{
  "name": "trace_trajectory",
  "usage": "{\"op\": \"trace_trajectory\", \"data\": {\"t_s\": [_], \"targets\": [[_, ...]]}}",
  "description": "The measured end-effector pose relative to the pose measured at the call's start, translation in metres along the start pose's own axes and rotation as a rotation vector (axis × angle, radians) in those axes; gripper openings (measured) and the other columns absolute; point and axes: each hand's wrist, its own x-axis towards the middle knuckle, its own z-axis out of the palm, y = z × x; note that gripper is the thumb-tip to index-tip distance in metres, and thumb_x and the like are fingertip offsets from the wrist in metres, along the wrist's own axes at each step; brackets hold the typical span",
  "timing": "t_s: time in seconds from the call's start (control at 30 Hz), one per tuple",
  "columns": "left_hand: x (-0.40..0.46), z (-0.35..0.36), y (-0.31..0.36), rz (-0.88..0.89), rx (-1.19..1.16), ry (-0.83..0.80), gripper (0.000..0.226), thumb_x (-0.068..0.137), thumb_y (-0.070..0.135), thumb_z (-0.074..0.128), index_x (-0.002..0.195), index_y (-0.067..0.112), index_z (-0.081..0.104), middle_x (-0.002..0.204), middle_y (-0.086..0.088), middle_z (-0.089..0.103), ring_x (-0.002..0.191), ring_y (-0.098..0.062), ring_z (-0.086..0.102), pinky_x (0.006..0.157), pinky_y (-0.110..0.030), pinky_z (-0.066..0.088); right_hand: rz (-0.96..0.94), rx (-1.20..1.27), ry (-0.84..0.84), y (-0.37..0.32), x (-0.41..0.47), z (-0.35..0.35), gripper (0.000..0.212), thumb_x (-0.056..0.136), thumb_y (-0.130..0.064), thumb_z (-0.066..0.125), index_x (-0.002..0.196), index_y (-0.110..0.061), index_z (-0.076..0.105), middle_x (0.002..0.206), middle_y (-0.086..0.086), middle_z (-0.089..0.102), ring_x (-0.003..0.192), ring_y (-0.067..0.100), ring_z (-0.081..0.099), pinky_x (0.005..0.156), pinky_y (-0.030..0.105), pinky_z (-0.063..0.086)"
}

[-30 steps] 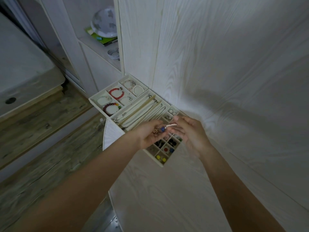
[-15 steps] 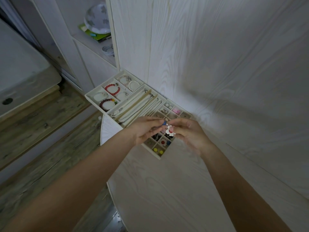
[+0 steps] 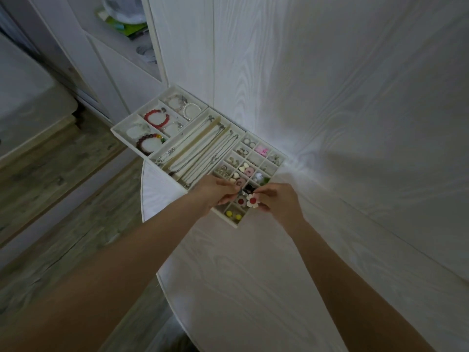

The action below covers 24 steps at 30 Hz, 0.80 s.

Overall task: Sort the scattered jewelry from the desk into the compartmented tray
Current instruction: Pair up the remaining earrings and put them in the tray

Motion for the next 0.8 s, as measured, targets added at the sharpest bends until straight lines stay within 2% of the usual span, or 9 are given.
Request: {"op": "trace_trajectory", "data": {"t_s": [0.13,0.23,0.3,0.4,0.47,0.57,0.63,0.7,0.8], "targets": [[0.001,0.000,0.000,-0.034,0.017,0.019,0.016,0.084,0.005,0.066,0.096,-0.006,0.067,0.073,-0.009,0.064,0.052,-0.006,0.060,0.048,-0.014,0.045,-0.045,-0.110,-0.017,0.001,0.006,0.003,0.013,0.081,-0.002,0.067,0.076,-0.014,0.070,0.066,0.001,0.065,0.057,0.013,0.059,0.056,0.022,0.046],[0.002,-0.003,-0.001,-0.046,0.075,0.032,0.014,0.084,0.009,0.067,0.089,-0.004,0.067,0.066,-0.007,0.056,0.056,-0.013,0.047,0.052,-0.022,0.034,-0.042,-0.146,-0.029,0.000,0.010,0.005,0.009,0.083,-0.003,0.066,0.080,-0.010,0.071,0.070,0.005,0.065,0.058,0.013,0.060,0.056,0.016,0.050],[0.000,-0.004,0.000,-0.050,0.091,0.018,0.009,0.084,0.010,0.068,0.083,0.002,0.066,0.063,-0.006,0.050,0.055,-0.013,0.040,0.052,-0.024,0.030,-0.029,-0.153,-0.025,0.000,0.011,0.007,0.008,0.083,-0.002,0.065,0.082,-0.008,0.071,0.071,0.006,0.065,0.061,0.014,0.062,0.063,0.020,0.055],[-0.001,-0.005,0.002,-0.074,0.134,0.040,0.016,0.083,0.012,0.069,0.097,0.004,0.065,0.065,-0.002,0.052,0.052,-0.010,0.040,0.047,-0.020,0.031,-0.041,-0.172,-0.011,0.001,0.012,0.010,0.006,0.083,-0.002,0.066,0.085,-0.004,0.072,0.072,0.006,0.065,0.064,0.018,0.063,0.071,0.033,0.057],[-0.002,-0.006,0.002,-0.083,0.152,0.063,0.026,0.082,0.013,0.070,0.104,0.001,0.064,0.061,-0.001,0.048,0.049,-0.010,0.037,0.041,-0.018,0.030,-0.075,-0.222,-0.002,0.002,0.013,0.014,0.007,0.083,-0.005,0.066,0.086,-0.003,0.072,0.072,0.004,0.065,0.064,0.017,0.062,0.070,0.033,0.055],[-0.004,-0.006,0.004,-0.072,0.199,0.081,0.022,0.080,0.013,0.072,0.098,0.001,0.065,0.057,-0.001,0.044,0.046,-0.011,0.034,0.033,-0.014,0.027,-0.108,-0.414,-0.023,0.001,0.016,0.021,0.009,0.085,-0.015,0.066,0.086,-0.010,0.073,0.078,0.002,0.066,0.071,0.014,0.061,0.065,0.026,0.047],[-0.004,-0.005,0.004,-0.049,0.237,0.085,0.015,0.080,0.011,0.073,0.090,0.003,0.065,0.058,0.000,0.047,0.048,-0.010,0.038,0.037,-0.015,0.031,-0.102,-0.529,-0.033,0.000,0.017,0.024,0.011,0.088,-0.019,0.064,0.087,-0.012,0.071,0.080,0.000,0.063,0.074,0.014,0.061,0.063,0.024,0.042],[-0.002,-0.003,0.004,-0.024,0.287,0.104,0.022,0.078,0.011,0.074,0.096,0.001,0.067,0.060,0.000,0.049,0.051,-0.010,0.041,0.046,-0.019,0.033,-0.093,-0.627,-0.026,-0.001,0.017,0.026,0.012,0.090,-0.021,0.061,0.088,-0.013,0.070,0.081,0.000,0.062,0.074,0.014,0.059,0.061,0.024,0.039],[0.002,0.000,0.004,-0.012,0.357,0.123,0.030,0.077,0.011,0.074,0.103,-0.003,0.067,0.059,-0.001,0.047,0.052,-0.010,0.039,0.048,-0.021,0.031,-0.137,-0.764,-0.017,-0.004,0.016,0.029,0.012,0.091,-0.025,0.060,0.091,-0.015,0.067,0.088,0.002,0.064,0.080,0.017,0.061,0.063,0.027,0.045]]}}
